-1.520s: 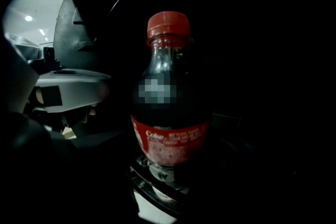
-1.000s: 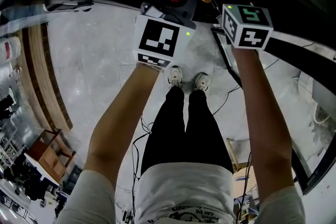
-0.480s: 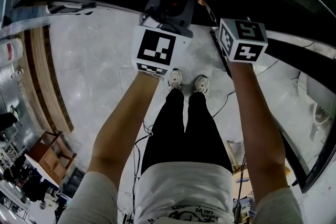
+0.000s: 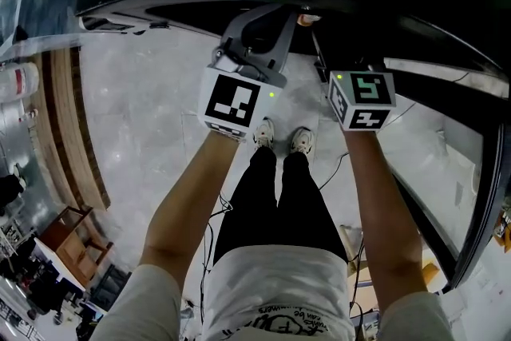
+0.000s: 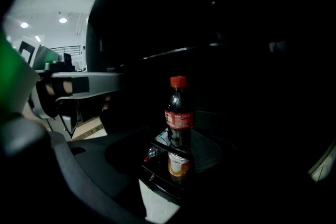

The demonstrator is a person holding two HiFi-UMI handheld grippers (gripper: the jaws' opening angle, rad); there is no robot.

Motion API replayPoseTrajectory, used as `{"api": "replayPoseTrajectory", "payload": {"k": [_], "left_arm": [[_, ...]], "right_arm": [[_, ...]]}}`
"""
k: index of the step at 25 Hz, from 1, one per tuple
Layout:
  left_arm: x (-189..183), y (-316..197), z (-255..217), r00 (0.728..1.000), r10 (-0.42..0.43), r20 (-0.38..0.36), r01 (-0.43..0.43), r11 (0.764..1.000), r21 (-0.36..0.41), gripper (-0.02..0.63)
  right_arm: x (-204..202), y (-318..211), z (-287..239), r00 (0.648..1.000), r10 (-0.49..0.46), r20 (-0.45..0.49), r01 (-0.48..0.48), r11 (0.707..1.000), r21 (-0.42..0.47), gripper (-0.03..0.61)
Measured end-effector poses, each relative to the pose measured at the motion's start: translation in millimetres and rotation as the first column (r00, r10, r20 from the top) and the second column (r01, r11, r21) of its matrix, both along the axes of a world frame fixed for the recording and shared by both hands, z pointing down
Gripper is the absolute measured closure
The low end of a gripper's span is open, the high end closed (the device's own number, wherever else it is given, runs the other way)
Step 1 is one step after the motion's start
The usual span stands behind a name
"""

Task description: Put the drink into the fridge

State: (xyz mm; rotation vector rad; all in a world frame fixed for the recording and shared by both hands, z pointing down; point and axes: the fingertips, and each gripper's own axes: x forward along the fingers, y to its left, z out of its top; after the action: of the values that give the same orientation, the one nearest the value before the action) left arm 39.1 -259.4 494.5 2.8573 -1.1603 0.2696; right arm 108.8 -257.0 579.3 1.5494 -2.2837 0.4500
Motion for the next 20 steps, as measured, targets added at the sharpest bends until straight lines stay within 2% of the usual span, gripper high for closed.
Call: {"api": "replayPoseTrajectory", "payload": {"k": [8, 14, 20], "left_arm": [[-11.0, 6.7, -47.0, 1.0, -0.002, -0.013, 0.002, 1.0, 0.005, 0.592], [-18.1, 25.0, -71.0, 1.0, 0.017, -0.002, -0.017, 1.0, 0.012, 0.592], [-17.3, 48.6, -115.0, 0.999, 0.042, -0.008, -0.041, 0.999, 0.034, 0.592]], "right_arm": [[-14.1, 15.0, -60.1, 0.995, -0.086, -0.047, 0.089, 0.994, 0.066, 0.403], [-23.0, 29.0, -95.0, 0.993, -0.109, -0.054, 0.113, 0.989, 0.093, 0.434], [-27.5, 44.0, -141.3, 0.991, -0.122, -0.058, 0.128, 0.984, 0.126, 0.468]]}}
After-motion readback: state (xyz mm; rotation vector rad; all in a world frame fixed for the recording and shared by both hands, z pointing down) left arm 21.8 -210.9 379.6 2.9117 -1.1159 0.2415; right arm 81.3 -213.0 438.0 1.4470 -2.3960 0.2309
